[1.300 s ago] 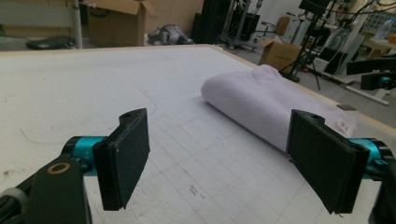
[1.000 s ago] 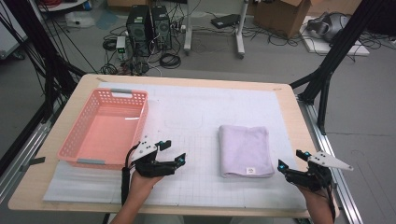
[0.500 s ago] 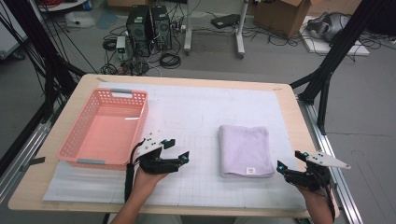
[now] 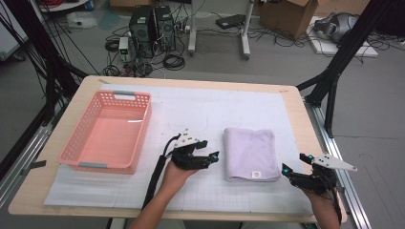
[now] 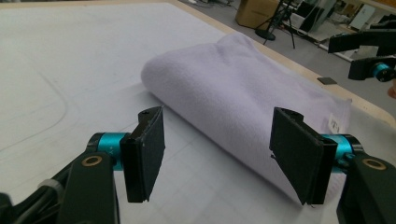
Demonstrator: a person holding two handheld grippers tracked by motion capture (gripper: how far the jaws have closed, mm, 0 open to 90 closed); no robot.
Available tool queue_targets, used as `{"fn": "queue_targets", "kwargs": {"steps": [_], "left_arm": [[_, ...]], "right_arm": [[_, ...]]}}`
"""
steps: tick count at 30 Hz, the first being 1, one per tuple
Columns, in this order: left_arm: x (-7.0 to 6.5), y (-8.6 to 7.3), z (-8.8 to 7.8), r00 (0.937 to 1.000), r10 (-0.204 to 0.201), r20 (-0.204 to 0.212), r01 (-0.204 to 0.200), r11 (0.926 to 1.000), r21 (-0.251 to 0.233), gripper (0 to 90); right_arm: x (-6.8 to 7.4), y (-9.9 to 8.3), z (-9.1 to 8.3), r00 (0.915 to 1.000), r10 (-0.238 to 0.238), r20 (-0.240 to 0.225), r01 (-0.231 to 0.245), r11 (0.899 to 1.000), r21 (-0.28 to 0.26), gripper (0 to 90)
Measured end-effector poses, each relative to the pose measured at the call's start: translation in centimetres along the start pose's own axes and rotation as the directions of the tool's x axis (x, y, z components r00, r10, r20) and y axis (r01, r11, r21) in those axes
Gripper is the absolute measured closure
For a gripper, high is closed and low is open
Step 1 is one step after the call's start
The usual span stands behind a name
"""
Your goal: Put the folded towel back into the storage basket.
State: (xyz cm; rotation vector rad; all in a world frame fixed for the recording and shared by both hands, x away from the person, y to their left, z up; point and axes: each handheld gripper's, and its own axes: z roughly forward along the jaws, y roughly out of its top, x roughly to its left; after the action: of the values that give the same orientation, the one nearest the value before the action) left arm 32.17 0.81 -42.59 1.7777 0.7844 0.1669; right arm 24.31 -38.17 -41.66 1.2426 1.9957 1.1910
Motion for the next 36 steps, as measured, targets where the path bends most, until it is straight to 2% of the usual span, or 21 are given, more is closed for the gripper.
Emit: {"fn": "queue_targets", "kwargs": {"steps": [4, 6, 10, 12, 14, 15, 19, 20, 22, 25, 27, 28, 29, 30, 31, 35, 36], "left_arm": [[-0.2, 0.8, 2.4, 0.9998, -0.009, -0.015, 0.010, 0.9992, 0.040, 34.0], [-0.5, 1.1, 3.5, 0.9997, 0.012, -0.023, -0.010, 0.9975, 0.069, 33.2], [-0.6, 1.1, 5.1, 0.9993, -0.021, -0.031, 0.024, 0.9960, 0.086, 31.7], [-0.5, 0.7, 5.8, 0.9978, -0.048, -0.045, 0.054, 0.9914, 0.119, 29.7], [-0.7, 0.4, 6.5, 0.9976, -0.056, -0.041, 0.062, 0.9869, 0.149, 29.6], [-0.6, 0.3, 6.7, 0.9979, -0.048, -0.044, 0.055, 0.9850, 0.164, 28.3], [-0.2, 0.0, 7.3, 0.9938, -0.094, -0.059, 0.104, 0.9756, 0.194, 23.0], [-0.2, -0.1, 7.4, 0.9942, -0.091, -0.057, 0.101, 0.9736, 0.204, 22.9], [-0.3, -0.1, 7.4, 0.9946, -0.086, -0.058, 0.096, 0.9733, 0.208, 23.3], [-0.2, 0.0, 7.5, 0.9933, -0.102, -0.054, 0.112, 0.9702, 0.215, 24.6], [-0.3, 0.0, 7.5, 0.9935, -0.098, -0.056, 0.109, 0.9693, 0.221, 27.2], [-0.5, 0.0, 7.5, 0.9952, -0.082, -0.053, 0.092, 0.9698, 0.226, 30.7], [-0.7, -0.1, 7.6, 0.9975, -0.062, -0.032, 0.068, 0.9695, 0.236, 38.2], [-1.0, -0.2, 7.7, 0.9981, -0.059, -0.019, 0.062, 0.9688, 0.240, 50.2], [-1.2, -0.2, 7.7, 0.9985, -0.048, -0.026, 0.053, 0.9697, 0.239, 53.2], [-0.8, -0.2, 7.7, 0.9927, -0.119, -0.015, 0.120, 0.9654, 0.232, 62.3], [-0.8, -0.2, 7.7, 0.9933, -0.114, -0.014, 0.115, 0.9661, 0.231, 64.4]], "right_arm": [[0.0, -0.1, 0.2, 1.0000, -0.007, -0.002, 0.007, 1.000, 0.009, 16.7], [-0.1, -0.1, 0.3, 1.0000, -0.004, -0.004, 0.004, 1.000, 0.013, 16.8], [0.1, 0.1, 0.2, 1.0000, -0.006, -0.004, 0.007, 1.000, 0.011, 16.9], [0.1, 0.1, 0.2, 1.0000, -0.007, -0.006, 0.007, 1.000, 0.008, 16.9], [0.1, 0.1, 0.3, 0.9999, -0.008, -0.006, 0.008, 1.000, 0.010, 16.9], [0.1, 0.1, 0.3, 1.0000, -0.007, -0.006, 0.007, 1.000, 0.015, 16.9], [0.0, 0.0, 0.4, 1.0000, -0.006, -0.005, 0.006, 1.000, 0.012, 16.9], [0.0, 0.0, 0.4, 1.0000, -0.004, -0.005, 0.004, 1.000, 0.013, 16.9], [0.0, 0.0, 0.4, 1.0000, -0.004, -0.006, 0.004, 1.000, 0.015, 16.9], [0.1, 0.1, 0.4, 0.9999, -0.001, -0.011, 0.001, 1.000, 0.011, 16.9], [0.1, 0.1, 0.5, 0.9999, -0.006, -0.010, 0.006, 1.000, 0.015, 16.9], [0.2, 0.1, 0.5, 0.9999, -0.005, -0.013, 0.006, 1.000, 0.019, 16.9], [0.2, 0.1, 0.5, 0.9999, -0.006, -0.013, 0.006, 1.000, 0.019, 16.9], [0.2, 0.1, 0.5, 0.9999, -0.010, -0.013, 0.010, 1.000, 0.019, 16.9], [0.3, 0.2, 0.5, 0.9999, -0.004, -0.015, 0.004, 1.000, 0.019, 16.9], [0.2, 0.2, 0.5, 0.9999, -0.004, -0.014, 0.004, 1.000, 0.012, 16.9], [0.1, 0.2, 0.5, 0.9999, -0.005, -0.015, 0.005, 1.000, 0.014, 16.9]]}}
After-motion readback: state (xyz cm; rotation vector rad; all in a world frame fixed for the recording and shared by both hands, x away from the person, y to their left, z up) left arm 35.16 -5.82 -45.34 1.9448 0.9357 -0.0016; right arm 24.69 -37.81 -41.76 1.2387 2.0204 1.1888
